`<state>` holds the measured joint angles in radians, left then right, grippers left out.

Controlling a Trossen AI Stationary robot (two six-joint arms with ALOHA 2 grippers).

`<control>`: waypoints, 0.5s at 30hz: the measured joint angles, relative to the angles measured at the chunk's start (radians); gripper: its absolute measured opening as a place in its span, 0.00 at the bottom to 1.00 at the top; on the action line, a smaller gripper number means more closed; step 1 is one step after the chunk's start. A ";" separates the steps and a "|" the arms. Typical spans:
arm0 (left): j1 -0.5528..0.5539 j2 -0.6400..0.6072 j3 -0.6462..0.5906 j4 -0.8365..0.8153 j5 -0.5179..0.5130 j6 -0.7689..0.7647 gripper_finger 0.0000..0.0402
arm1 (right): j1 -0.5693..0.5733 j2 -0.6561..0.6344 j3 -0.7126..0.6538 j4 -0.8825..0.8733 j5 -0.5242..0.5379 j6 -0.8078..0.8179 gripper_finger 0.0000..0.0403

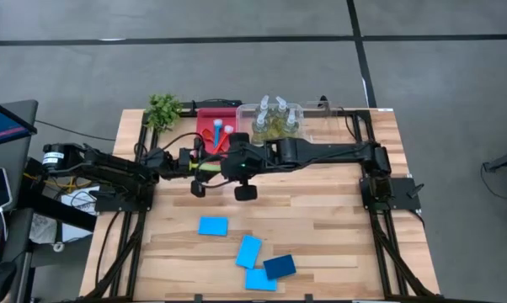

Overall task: Pick & Place Kitchen Sink Supplies
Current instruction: Put the green toilet brush into the red bin

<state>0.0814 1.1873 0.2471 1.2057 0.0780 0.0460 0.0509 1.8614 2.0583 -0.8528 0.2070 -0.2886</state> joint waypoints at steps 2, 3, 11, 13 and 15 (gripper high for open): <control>0.000 0.000 0.001 -0.001 0.021 0.000 0.40 | 0.000 0.000 0.000 0.000 0.000 0.000 0.12; 0.000 0.000 0.001 -0.002 0.033 0.000 0.41 | 0.000 0.000 0.000 -0.001 0.000 0.000 0.11; 0.000 0.000 0.001 -0.036 0.106 -0.068 0.41 | 0.000 0.001 0.000 -0.004 -0.001 -0.006 0.11; 0.000 0.000 0.001 -0.038 0.106 -0.084 0.41 | 0.000 0.001 0.000 -0.004 -0.001 -0.006 0.11; 0.000 -0.001 -0.005 -0.038 0.105 -0.090 0.41 | 0.000 0.001 0.000 -0.003 -0.002 -0.006 0.11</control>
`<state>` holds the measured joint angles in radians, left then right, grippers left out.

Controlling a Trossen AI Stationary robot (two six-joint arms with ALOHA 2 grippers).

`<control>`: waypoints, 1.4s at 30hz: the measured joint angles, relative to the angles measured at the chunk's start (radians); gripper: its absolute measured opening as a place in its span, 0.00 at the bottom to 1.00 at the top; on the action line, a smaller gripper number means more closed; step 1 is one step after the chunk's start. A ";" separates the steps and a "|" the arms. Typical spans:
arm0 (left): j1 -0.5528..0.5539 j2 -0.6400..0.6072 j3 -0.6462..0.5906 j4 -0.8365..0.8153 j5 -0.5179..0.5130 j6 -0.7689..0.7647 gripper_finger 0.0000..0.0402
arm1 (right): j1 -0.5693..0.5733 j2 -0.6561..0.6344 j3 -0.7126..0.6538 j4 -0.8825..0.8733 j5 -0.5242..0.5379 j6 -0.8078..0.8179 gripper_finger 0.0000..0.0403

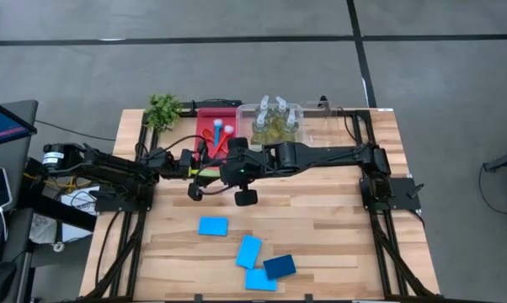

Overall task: Pick & Place Kitchen Sink Supplies
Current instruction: Put the green toilet brush into the red bin

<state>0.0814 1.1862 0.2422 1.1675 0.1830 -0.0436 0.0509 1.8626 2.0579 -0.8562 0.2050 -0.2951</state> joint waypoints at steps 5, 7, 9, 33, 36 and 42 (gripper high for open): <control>0.000 0.000 -0.007 -0.017 -0.003 0.005 0.44 | 0.001 0.002 -0.002 -0.003 0.001 -0.001 0.11; 0.000 0.000 -0.007 -0.018 -0.004 0.019 0.46 | 0.001 0.002 -0.002 -0.004 0.001 -0.003 0.11; 0.003 0.000 -0.007 -0.019 -0.007 0.038 0.50 | 0.001 0.002 -0.002 -0.004 0.001 -0.004 0.11; 0.088 -0.032 -0.010 -0.171 0.021 0.066 0.57 | -0.010 -0.046 -0.002 -0.140 0.066 0.031 0.11; 0.088 -0.061 -0.010 -0.165 0.020 0.066 0.57 | -0.017 -0.051 -0.002 -0.186 0.068 0.050 0.11; 0.088 -0.139 -0.010 -0.145 0.019 0.064 0.57 | -0.019 -0.051 -0.002 -0.170 0.061 0.069 0.11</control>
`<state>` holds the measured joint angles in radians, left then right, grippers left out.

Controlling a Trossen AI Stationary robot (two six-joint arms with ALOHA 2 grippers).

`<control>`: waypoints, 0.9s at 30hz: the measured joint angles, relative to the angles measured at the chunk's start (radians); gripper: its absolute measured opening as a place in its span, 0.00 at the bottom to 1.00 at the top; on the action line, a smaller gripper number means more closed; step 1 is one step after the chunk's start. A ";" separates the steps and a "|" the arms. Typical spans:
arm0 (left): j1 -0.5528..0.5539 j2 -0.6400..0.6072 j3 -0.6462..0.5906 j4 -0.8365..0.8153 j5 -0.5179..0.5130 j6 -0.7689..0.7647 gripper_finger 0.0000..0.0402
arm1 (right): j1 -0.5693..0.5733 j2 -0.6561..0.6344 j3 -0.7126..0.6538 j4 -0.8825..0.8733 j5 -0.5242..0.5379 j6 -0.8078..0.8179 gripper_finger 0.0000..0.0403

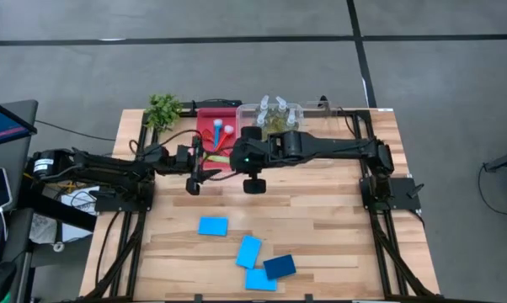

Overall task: Pick & Place Kitchen Sink Supplies
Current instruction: Put the green toilet brush into the red bin

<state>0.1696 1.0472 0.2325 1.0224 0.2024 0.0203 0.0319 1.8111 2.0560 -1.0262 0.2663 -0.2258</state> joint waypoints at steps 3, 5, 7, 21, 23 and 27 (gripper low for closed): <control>0.000 -0.035 0.000 0.034 -0.001 -0.001 0.57 | 0.001 0.000 0.000 0.026 -0.004 0.007 0.11; 0.000 -0.053 0.000 0.056 -0.017 -0.002 0.57 | 0.003 0.000 0.000 0.038 -0.005 0.007 0.11; 0.000 -0.066 0.000 0.065 -0.032 -0.002 0.57 | 0.008 0.000 0.000 0.050 -0.004 0.007 0.11; 0.000 -0.073 0.000 0.079 -0.048 -0.036 0.38 | 0.009 0.000 0.000 0.097 -0.003 0.007 0.12; 0.000 -0.073 0.000 0.079 -0.051 -0.036 0.33 | 0.009 0.000 0.000 0.097 -0.003 0.007 0.12; -0.001 -0.073 0.000 0.082 -0.037 -0.040 0.21 | 0.010 0.000 0.000 0.095 -0.007 0.007 0.12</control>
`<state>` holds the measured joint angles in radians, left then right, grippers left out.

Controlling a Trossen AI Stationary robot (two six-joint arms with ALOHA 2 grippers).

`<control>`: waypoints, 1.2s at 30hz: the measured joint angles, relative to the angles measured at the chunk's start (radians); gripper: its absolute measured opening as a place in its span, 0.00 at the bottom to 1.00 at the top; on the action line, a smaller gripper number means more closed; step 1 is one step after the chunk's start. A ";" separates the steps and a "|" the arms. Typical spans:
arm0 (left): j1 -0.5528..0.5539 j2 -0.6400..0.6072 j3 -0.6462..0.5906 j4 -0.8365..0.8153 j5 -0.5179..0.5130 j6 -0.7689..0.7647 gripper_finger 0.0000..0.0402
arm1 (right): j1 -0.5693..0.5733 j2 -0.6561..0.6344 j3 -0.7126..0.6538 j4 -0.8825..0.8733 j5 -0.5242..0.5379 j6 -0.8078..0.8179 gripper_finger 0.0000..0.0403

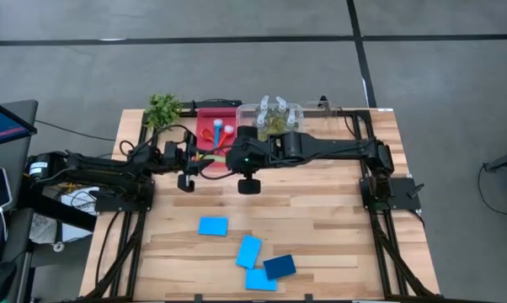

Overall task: Pick & Place Kitchen Sink Supplies
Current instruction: Put the green toilet brush into the red bin

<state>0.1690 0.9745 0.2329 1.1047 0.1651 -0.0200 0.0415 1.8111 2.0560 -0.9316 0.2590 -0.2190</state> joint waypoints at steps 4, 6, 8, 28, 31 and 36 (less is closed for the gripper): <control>-0.001 0.000 0.000 0.001 0.006 -0.007 0.19 | 0.007 0.000 0.000 -0.002 -0.036 -0.001 0.14; -0.001 0.000 0.000 0.001 -0.004 -0.015 0.19 | 0.007 0.000 0.000 0.001 -0.037 -0.004 0.16; -0.001 0.000 0.000 0.000 -0.008 -0.015 0.20 | 0.007 0.000 0.000 0.001 -0.038 -0.004 0.19; 0.001 0.001 0.000 -0.006 -0.024 -0.020 0.22 | 0.010 0.001 0.000 0.000 -0.048 0.011 0.58; 0.002 0.001 0.000 -0.007 -0.027 -0.038 0.22 | 0.012 0.001 0.000 0.000 -0.018 0.026 0.61; 0.002 0.001 0.000 -0.007 -0.026 -0.059 0.22 | 0.019 0.001 0.000 0.000 0.005 0.026 0.62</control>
<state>0.1711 0.9752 0.2333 1.0977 0.1391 -0.0792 0.0605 1.8118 2.0560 -0.9318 0.2638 -0.1932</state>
